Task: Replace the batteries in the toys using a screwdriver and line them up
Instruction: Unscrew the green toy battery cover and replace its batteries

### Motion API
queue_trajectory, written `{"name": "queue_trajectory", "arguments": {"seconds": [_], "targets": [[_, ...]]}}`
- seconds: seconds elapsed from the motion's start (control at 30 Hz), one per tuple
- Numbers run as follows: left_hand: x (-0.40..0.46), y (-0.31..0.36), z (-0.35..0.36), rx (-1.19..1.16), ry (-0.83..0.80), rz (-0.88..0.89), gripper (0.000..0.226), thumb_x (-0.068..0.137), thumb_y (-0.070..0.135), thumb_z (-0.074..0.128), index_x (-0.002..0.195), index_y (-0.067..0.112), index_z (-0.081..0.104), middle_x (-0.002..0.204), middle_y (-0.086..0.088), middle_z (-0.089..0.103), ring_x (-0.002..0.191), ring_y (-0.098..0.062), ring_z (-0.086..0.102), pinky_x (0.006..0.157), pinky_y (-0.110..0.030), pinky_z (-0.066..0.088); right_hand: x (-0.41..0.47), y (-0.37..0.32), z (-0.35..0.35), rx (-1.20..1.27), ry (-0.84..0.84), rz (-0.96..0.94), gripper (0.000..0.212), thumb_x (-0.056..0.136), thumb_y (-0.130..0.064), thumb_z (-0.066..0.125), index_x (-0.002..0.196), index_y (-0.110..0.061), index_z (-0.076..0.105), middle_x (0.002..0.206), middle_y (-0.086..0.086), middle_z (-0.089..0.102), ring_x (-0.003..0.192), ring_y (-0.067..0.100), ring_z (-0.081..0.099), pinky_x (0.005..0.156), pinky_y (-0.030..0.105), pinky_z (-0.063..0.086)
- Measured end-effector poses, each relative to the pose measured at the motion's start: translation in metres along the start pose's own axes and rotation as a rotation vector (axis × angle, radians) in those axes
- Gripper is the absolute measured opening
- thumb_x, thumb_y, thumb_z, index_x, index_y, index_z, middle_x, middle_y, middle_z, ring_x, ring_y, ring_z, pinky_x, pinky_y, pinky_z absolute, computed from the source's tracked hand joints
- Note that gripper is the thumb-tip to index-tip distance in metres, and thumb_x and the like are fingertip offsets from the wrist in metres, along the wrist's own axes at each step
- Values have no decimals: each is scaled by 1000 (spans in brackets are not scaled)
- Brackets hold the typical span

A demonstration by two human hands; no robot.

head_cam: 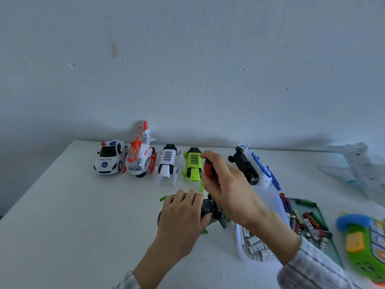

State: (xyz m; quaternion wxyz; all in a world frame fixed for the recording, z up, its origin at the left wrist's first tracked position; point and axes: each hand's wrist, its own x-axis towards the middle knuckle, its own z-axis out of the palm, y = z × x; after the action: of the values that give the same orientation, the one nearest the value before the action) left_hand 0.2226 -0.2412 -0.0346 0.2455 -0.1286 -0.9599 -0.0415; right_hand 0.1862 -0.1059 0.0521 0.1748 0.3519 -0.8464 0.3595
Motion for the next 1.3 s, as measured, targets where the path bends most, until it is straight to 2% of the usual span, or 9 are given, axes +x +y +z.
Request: {"name": "queue_trajectory", "arguments": {"seconds": [0.1, 0.27, 0.47, 0.57, 0.87, 0.97, 1.1, 1.2, 1.3], "targets": [[0, 0, 1, 4, 7, 3, 34, 83, 51, 38, 85, 21, 54, 75, 5, 53, 66, -18, 50, 56, -33, 42, 2, 0, -1, -22, 10, -12, 33, 92, -18, 49, 121, -24, 33, 77, -13, 36, 66, 13, 38, 49, 31, 41], [0, 0, 0, 1, 3, -6, 34, 83, 51, 37, 86, 23, 56, 76, 6, 54, 66, -17, 50, 57, -32, 42, 0, 8, 4, 44, 53, 68, 28, 94, -14, 52, 118, -23, 40, 70, -21, 37, 63, -5, 47, 53, 10, 35], [0, -2, -2, -29, -21, 0, 35, 83, 51, 39, 92, 25, 61, 79, 9, 55, 69, -16, 51, 59, -31, 43, -15, 24, 1, 385, 512, 555, 30, 92, -3, 54, 88, -30, 44, 70, 1, 48, 56, 25, 52, 47, 19, 41], [0, -2, -2, -57, -6, 17, 31, 82, 49, 50, 93, 24, 63, 80, 9, 57, 69, -17, 52, 59, -31, 42, -33, 31, 3, 563, 686, 768, 19, 93, -2, 51, 86, -17, 42, 73, 21, 50, 45, 19, 44, 39, 23, 36], [1, -1, -7, -146, -52, -10, 31, 80, 50, 53, 95, 24, 65, 81, 12, 61, 69, -16, 56, 60, -30, 43, -60, 55, 19, 846, 852, 1122, 19, 93, 4, 49, 85, -12, 42, 66, 18, 53, 35, 16, 36, 35, 26, 31], [4, -5, -13, -305, -106, -54, 38, 86, 52, 43, 99, 22, 64, 83, 12, 64, 71, -14, 59, 63, -30, 48, -63, 57, 22, 871, 849, 1153, 19, 94, 1, 50, 81, -11, 41, 66, 17, 53, 38, 18, 36, 37, 26, 32], [0, -24, -19, -638, -64, -170, 40, 86, 58, 52, 102, 22, 61, 86, 16, 62, 80, -7, 59, 78, -35, 49, -63, 52, 19, 812, 853, 1102, 12, 95, -4, 51, 88, -10, 43, 72, 24, 56, 37, 16, 38, 36, 26, 33], [-13, -41, -14, -674, -15, -213, 34, 73, 60, 65, 94, 37, 53, 88, 22, 64, 92, 5, 56, 100, -36, 34, -56, 40, 12, 609, 786, 934, 9, 94, -8, 53, 97, -14, 47, 78, 26, 59, 41, 15, 43, 38, 23, 37], [-21, -44, -8, -859, -67, -312, 51, 58, 67, 74, 93, 41, 48, 107, 27, 65, 125, 8, 44, 118, -38, 1, -45, 25, 5, 451, 706, 687, 20, 92, -10, 57, 99, -26, 47, 77, 9, 58, 47, 9, 54, 44, 20, 43]]}}
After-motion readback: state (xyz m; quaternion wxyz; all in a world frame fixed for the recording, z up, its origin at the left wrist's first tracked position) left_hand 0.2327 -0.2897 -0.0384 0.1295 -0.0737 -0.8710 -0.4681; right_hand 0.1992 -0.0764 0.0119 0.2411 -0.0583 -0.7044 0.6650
